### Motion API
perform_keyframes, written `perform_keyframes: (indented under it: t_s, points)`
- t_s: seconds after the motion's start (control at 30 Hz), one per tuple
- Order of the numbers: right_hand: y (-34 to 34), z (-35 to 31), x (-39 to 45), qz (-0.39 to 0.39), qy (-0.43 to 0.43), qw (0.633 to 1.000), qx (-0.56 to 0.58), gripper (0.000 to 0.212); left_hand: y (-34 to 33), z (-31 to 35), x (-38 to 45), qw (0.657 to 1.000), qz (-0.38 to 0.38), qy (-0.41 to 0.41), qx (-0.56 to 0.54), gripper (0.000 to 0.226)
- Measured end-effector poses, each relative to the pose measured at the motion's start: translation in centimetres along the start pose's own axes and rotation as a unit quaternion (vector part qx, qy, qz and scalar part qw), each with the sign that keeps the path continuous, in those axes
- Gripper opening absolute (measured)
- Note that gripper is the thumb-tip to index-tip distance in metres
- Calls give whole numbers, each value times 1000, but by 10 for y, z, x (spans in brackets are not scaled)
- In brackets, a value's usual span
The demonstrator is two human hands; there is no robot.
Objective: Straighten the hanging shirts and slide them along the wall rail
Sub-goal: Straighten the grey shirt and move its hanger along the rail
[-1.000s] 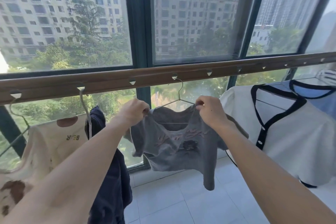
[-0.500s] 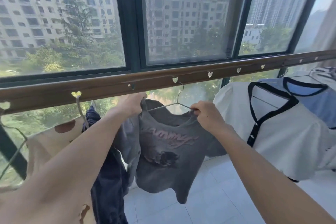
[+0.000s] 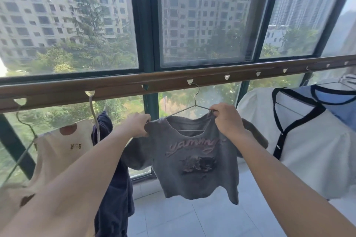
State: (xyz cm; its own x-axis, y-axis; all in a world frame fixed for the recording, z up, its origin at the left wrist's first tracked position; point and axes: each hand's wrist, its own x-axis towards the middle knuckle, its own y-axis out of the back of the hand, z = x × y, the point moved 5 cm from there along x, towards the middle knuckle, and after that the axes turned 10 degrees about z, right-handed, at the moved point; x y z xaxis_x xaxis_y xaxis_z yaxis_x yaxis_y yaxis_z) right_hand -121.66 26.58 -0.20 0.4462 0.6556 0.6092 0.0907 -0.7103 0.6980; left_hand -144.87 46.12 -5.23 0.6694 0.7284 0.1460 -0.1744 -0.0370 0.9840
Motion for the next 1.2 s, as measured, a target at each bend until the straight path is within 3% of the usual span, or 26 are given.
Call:
perform_keyframes:
  t_s: [0.3, 0.4, 0.5, 0.7, 0.97, 1.07, 1.2]
  points:
    - [1, 8, -3, -18, -7, 1000, 2, 29, 23, -22, 1, 987, 131, 72, 65, 21]
    - [-6, 9, -4, -37, -4, 999, 19, 27, 24, -14, 2, 993, 52, 55, 92, 27]
    - [-5, 9, -4, -24, -24, 998, 60, 17, 20, 11, 5, 999, -10, -21, -28, 51]
    - [8, 14, -3, 52, -49, 992, 108, 10, 42, 65, 11, 971, 61, -81, -218, 23]
    - [-2, 12, -5, -17, -23, 996, 80, 13, 54, 115, 21, 946, 108, -144, -271, 22]
    - [-8, 7, -5, -35, -9, 998, 54, 16, 55, 126, 23, 937, 133, -132, -294, 13]
    - [-14, 4, -8, -55, -5, 997, 49, 11, 55, 127, 24, 934, 164, -102, -299, 19]
